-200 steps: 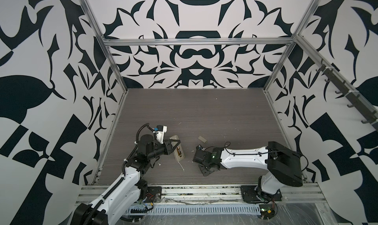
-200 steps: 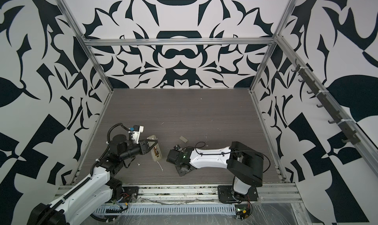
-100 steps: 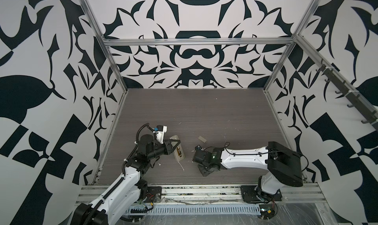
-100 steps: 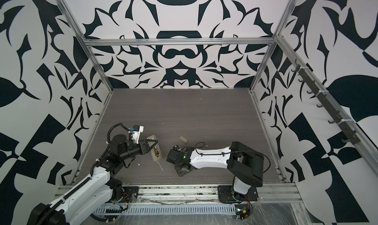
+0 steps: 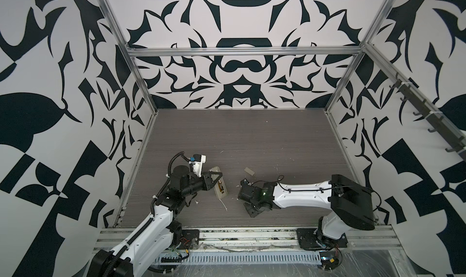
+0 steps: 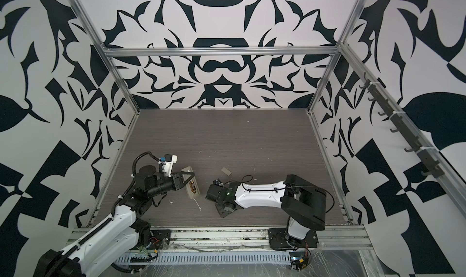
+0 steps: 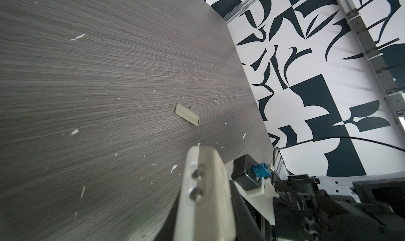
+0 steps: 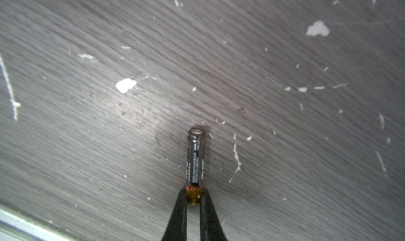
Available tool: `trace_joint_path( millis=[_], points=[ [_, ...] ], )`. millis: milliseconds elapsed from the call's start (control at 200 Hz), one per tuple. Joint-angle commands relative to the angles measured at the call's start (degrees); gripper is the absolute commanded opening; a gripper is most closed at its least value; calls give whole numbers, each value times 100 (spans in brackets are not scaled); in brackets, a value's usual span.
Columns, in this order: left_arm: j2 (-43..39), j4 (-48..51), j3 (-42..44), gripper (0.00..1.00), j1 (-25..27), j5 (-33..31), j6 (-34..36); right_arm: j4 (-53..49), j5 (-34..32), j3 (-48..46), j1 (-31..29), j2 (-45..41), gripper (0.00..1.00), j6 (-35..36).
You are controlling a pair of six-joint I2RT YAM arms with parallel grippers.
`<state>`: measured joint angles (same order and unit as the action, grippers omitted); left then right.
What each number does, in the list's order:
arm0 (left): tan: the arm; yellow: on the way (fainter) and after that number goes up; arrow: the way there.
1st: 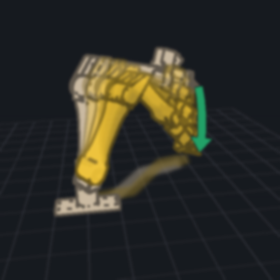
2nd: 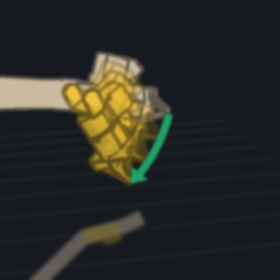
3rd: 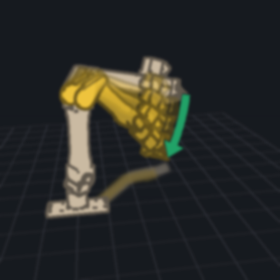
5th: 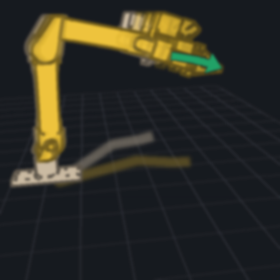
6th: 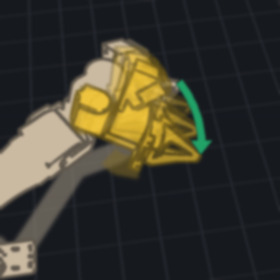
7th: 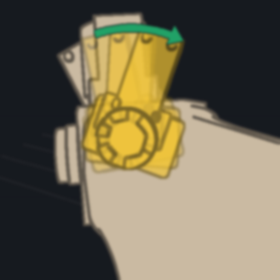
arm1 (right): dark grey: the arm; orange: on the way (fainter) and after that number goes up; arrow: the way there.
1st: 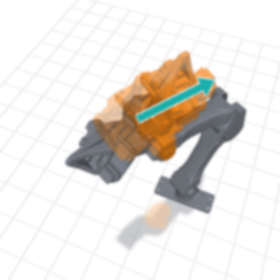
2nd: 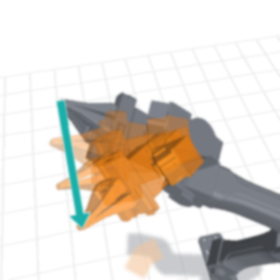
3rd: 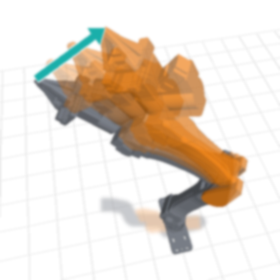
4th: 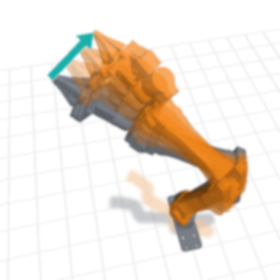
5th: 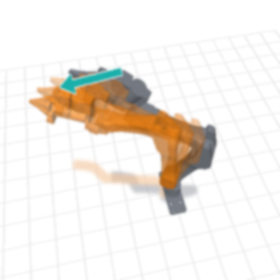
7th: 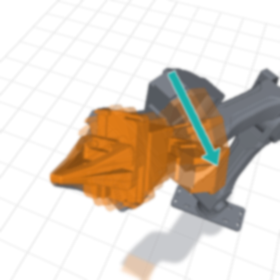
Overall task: Load the batteries into the remote control
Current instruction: 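Carry the battery with the right gripper over the remote's compartment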
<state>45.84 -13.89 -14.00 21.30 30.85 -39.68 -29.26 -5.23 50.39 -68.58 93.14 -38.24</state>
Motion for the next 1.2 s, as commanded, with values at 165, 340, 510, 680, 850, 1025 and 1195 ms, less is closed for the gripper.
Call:
trace_joint_path(
  millis=[165,340,510,680,850,1025,1195],
  points=[
    [-51,-210,26,0,15,5,-145,77,-57,-132,38,-290,0,220],
    [106,-426,20,0,15,9,-262,140,-13,-129,38,-366,0,271],
    [256,-568,15,0,7,10,-334,146,-13,-139,38,-544,0,307],
    [293,-637,21,0,12,-17,-382,70,-57,-114,40,-751,0,309],
    [367,-750,27,0,14,-17,-422,-44,-82,12,38,-1053,0,327],
    [460,-886,-14,0,12,-9,-492,-267,-92,305,38,-1211,0,424],
    [375,-887,-50,0,11,-54,-547,-525,36,860,40,-1229,0,636]
  ],
)
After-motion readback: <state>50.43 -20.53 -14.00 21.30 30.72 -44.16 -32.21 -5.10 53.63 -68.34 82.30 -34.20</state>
